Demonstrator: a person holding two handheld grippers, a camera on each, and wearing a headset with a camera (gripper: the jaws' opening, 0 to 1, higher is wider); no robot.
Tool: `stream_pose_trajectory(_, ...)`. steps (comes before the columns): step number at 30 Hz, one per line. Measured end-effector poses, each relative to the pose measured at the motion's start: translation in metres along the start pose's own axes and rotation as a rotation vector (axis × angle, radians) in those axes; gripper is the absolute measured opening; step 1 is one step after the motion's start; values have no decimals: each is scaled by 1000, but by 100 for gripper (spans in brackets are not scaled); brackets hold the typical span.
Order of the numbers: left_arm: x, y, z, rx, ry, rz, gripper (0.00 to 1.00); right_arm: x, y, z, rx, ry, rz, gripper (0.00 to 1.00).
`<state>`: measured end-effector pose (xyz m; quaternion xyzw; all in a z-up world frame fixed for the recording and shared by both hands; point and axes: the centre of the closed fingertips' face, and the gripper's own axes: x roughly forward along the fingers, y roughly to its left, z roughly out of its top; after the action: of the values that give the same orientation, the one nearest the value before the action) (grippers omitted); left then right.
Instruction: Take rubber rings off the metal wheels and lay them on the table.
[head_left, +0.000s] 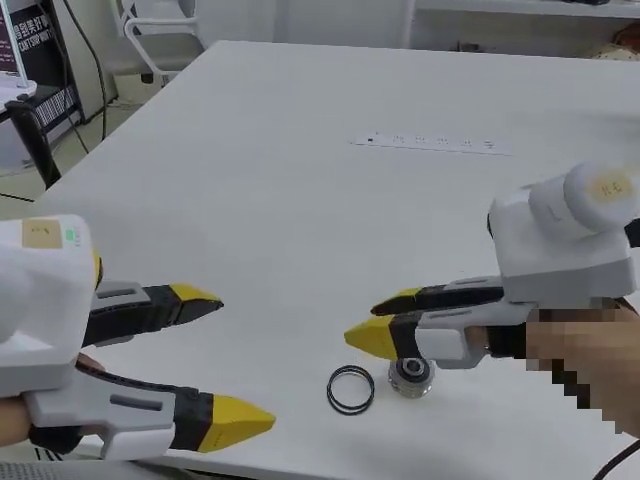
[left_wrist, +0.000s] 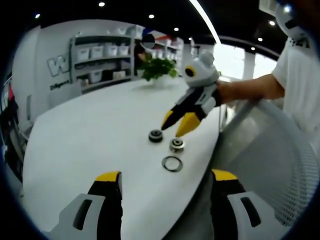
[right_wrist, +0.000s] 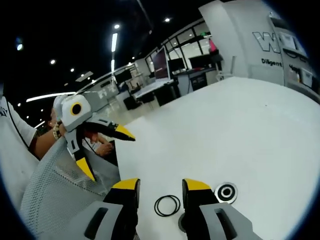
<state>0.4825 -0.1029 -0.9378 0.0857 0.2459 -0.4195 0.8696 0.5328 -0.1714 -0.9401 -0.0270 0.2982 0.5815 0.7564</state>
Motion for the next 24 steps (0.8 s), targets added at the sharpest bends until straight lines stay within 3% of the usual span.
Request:
stream_pose_trajectory(4, 0, 0, 1, -2, -8, -1, 72, -6, 4, 21, -12, -70, 10, 35)
stream_pose_trajectory(9, -2, 3, 5, -5, -27, 14, 72, -16, 5, 40, -34, -105, 14, 36)
stream_pose_trajectory(19, -2, 2, 5, 0, -22, 18, 72, -41, -18, 94, -109, -226, -46, 39)
stream_pose_trajectory(24, -3, 3, 4, 2, -16, 19, 72, -49, -30, 96, -108, -254, -64, 40)
